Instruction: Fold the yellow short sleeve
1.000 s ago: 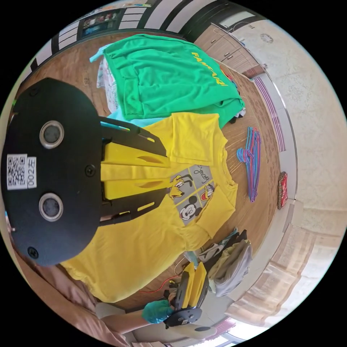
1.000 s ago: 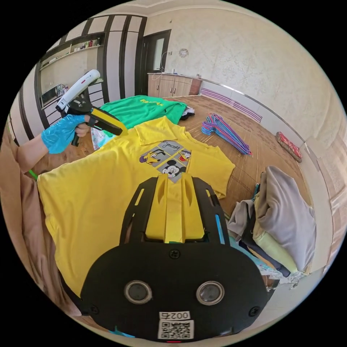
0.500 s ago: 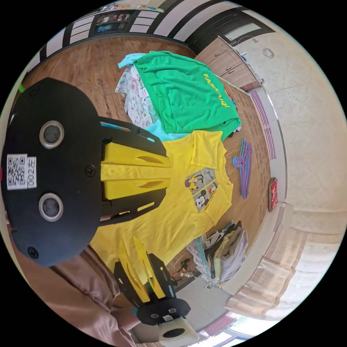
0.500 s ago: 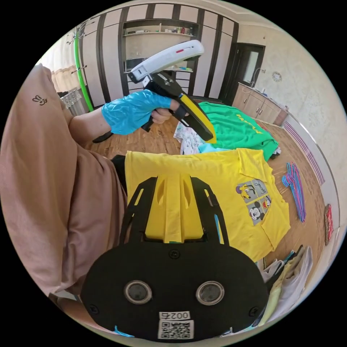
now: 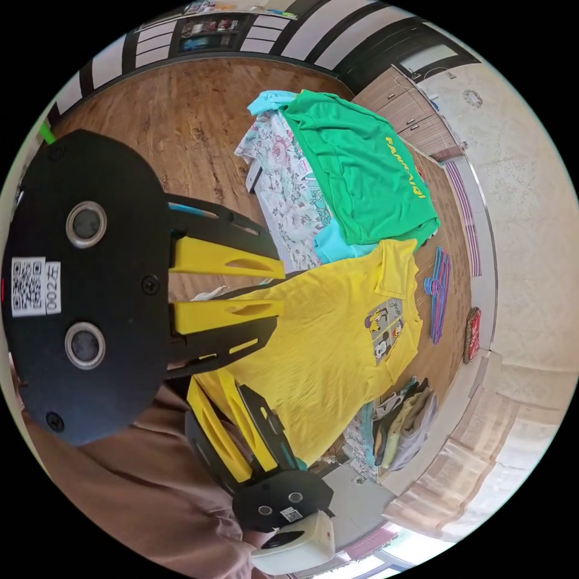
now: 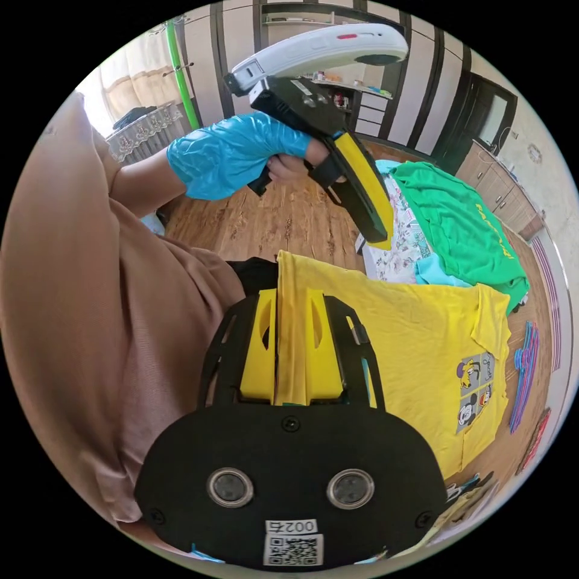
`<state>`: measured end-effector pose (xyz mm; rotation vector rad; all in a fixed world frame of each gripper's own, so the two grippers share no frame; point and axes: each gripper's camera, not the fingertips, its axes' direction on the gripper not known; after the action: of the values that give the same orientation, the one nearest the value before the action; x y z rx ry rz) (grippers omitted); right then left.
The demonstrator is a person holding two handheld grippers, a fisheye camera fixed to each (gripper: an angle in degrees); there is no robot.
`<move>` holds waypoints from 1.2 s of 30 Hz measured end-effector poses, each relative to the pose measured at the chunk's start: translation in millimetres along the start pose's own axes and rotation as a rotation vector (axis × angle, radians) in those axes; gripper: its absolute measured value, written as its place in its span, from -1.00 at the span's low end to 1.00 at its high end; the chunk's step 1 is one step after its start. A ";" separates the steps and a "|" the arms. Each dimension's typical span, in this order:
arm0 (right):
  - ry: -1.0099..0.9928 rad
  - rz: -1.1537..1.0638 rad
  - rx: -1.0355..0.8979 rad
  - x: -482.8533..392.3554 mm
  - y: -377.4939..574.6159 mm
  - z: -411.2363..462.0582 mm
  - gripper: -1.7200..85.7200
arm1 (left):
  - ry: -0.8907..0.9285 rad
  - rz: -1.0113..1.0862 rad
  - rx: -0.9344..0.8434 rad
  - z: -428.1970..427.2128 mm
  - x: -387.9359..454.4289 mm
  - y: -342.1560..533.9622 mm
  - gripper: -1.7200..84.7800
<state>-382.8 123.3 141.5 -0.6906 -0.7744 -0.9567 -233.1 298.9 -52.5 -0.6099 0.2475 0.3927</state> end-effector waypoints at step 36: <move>-0.095 0.341 0.155 -0.3 -6.1 12.0 -0.96 | 0.150 0.293 -0.090 -19.5 10.6 119.0 -0.83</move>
<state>-391.5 130.5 148.8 -0.7082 -0.7751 -0.5518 -276.6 379.4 -131.7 -0.6945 0.4680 0.6442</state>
